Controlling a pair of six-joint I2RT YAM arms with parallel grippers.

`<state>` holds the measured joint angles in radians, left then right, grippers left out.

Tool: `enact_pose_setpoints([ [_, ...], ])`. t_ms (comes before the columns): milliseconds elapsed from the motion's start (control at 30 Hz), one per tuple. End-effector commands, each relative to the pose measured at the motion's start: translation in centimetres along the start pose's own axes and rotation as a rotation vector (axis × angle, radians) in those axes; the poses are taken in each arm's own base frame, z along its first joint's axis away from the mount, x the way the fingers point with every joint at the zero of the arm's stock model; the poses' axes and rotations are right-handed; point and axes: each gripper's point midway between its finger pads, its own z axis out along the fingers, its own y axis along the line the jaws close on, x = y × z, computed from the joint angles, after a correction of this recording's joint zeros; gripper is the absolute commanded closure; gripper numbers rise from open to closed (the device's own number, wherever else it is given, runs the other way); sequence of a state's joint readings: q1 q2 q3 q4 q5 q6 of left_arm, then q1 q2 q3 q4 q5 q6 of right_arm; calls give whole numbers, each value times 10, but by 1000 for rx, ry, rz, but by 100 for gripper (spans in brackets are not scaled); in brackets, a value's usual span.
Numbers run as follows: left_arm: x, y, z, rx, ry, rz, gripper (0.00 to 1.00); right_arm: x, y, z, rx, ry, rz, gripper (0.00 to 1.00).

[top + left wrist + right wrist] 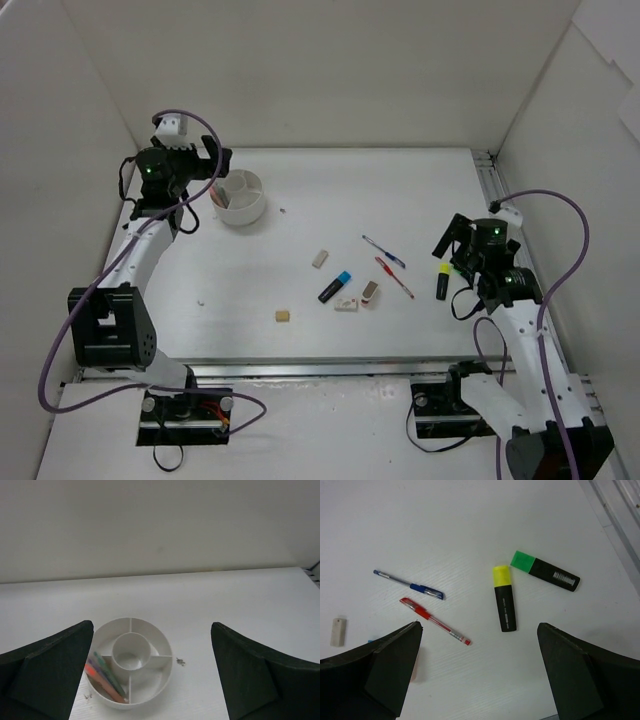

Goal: Sort the stationery into containers
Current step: Pick up the pen from the center of the board.

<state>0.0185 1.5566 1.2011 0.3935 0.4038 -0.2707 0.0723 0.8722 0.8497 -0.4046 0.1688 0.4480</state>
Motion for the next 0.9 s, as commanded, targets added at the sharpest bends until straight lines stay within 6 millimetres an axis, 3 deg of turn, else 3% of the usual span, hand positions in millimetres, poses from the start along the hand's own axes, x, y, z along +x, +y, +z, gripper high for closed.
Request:
enact_pose_setpoints([
  [0, -34, -53, -21, 100, 2, -30, 0, 17, 2, 14, 2, 102, -15, 2],
  [33, -20, -58, -26, 106, 53, -32, 0, 29, 9, 19, -34, 168, -38, 2],
  [67, -21, -73, -32, 131, 54, -23, 0, 33, 11, 21, -50, 198, -65, 2],
  [133, 0, -78, -38, 126, 92, -22, 0, 47, 30, 27, -147, 302, -106, 2],
  [200, 5, -93, -44, 151, 85, -6, 0, 48, 41, 32, -193, 345, -120, 2],
  [233, 10, -95, -47, 169, 94, -4, 0, 57, 45, 40, -215, 399, -143, 2],
  [300, 19, -109, -51, 225, 111, 31, 0, 55, 53, 56, -197, 430, -180, 2],
  [333, 22, -107, -52, 218, 117, 30, 0, 52, 49, 65, -146, 413, -229, 2],
  [400, 23, -106, -55, 216, 121, 40, 0, 52, 65, 82, -117, 414, -336, 2],
  [433, 27, -108, -56, 210, 131, 42, 0, 46, 63, 90, -67, 392, -383, 2],
  [567, 33, -104, -61, 183, 150, 73, 0, 47, 106, 117, -107, 384, -572, 2],
  [667, 37, -101, -67, 166, 154, 83, 0, 70, 118, 145, -113, 448, -676, 3],
  [867, 38, -96, -76, 139, 170, 106, 0, 86, 138, 171, -165, 490, -669, 12],
])
